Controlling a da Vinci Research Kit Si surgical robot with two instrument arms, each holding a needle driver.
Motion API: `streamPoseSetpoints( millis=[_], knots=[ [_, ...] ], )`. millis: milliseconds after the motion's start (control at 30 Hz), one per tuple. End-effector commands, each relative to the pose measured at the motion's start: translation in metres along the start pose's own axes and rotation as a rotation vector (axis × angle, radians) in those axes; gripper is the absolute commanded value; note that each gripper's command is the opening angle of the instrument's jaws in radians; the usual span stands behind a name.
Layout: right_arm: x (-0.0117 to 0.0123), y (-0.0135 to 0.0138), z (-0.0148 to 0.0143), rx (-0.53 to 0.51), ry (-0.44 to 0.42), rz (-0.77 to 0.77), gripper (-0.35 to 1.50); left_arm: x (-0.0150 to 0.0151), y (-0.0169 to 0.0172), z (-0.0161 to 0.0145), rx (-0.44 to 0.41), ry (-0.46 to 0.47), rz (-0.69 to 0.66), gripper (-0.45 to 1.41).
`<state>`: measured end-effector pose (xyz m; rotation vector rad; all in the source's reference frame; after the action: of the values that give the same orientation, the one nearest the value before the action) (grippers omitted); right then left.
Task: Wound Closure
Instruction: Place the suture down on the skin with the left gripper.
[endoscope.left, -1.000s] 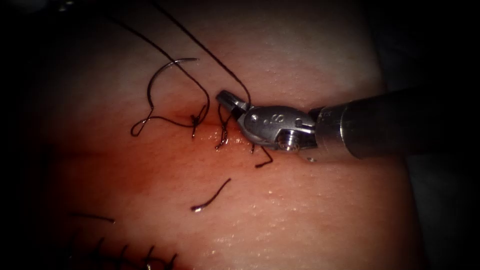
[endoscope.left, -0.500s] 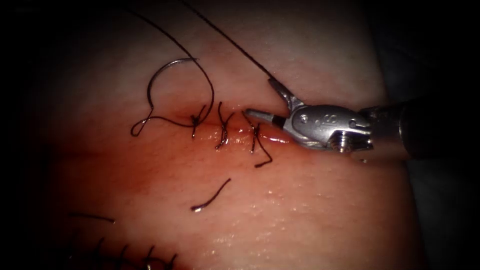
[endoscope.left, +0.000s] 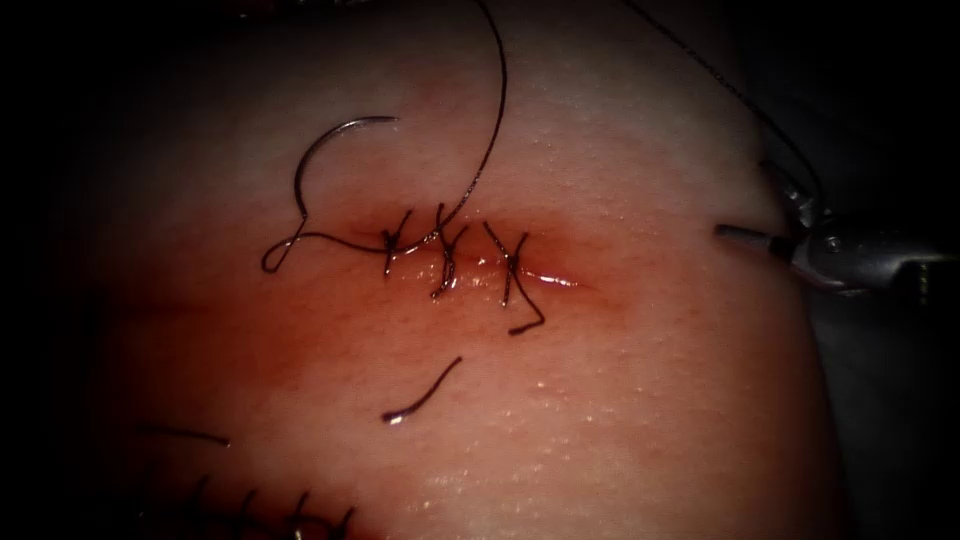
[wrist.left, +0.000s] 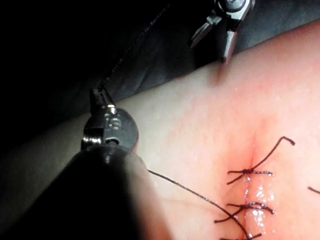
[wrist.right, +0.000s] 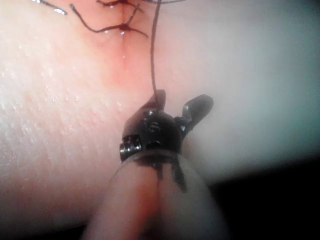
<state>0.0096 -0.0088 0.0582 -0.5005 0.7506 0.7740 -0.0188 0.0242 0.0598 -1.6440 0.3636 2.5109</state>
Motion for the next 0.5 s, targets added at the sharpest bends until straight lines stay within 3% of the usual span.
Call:
streamPoseSetpoints(
  millis=[33,133,233,300,333,400,500],
  knots=[
    [-0.0006,0.0000,0.0002,-0.010,-0.004,-0.021,1.48,-0.0008,-0.0002,0.0017,-0.007,0.003,-0.003,-0.45],
    [-0.0023,0.0028,-0.0013,-0.084,-0.062,-0.079,1.48,-0.0043,0.0005,0.0066,-0.051,-0.005,-0.030,-0.45],
    [-0.0035,0.0045,-0.0028,-0.105,-0.076,-0.085,1.50,-0.0063,0.0010,0.0087,-0.070,-0.018,-0.041,-0.45],
    [-0.0038,0.0047,-0.0033,-0.102,-0.075,-0.088,1.50,-0.0072,0.0012,0.0096,-0.071,-0.026,-0.053,-0.45],
    [-0.0046,0.0050,-0.0050,-0.093,-0.079,-0.098,1.50,-0.0093,0.0012,0.0116,-0.062,-0.066,-0.049,-0.45],
    [-0.0047,0.0050,-0.0063,-0.094,-0.080,-0.095,1.50,-0.0106,0.0010,0.0127,-0.051,-0.089,-0.045,-0.45],
    [-0.0044,0.0037,-0.0087,-0.067,-0.087,-0.077,1.50,-0.0134,0.0006,0.0150,-0.042,-0.127,-0.051,-0.45]
  ],
)
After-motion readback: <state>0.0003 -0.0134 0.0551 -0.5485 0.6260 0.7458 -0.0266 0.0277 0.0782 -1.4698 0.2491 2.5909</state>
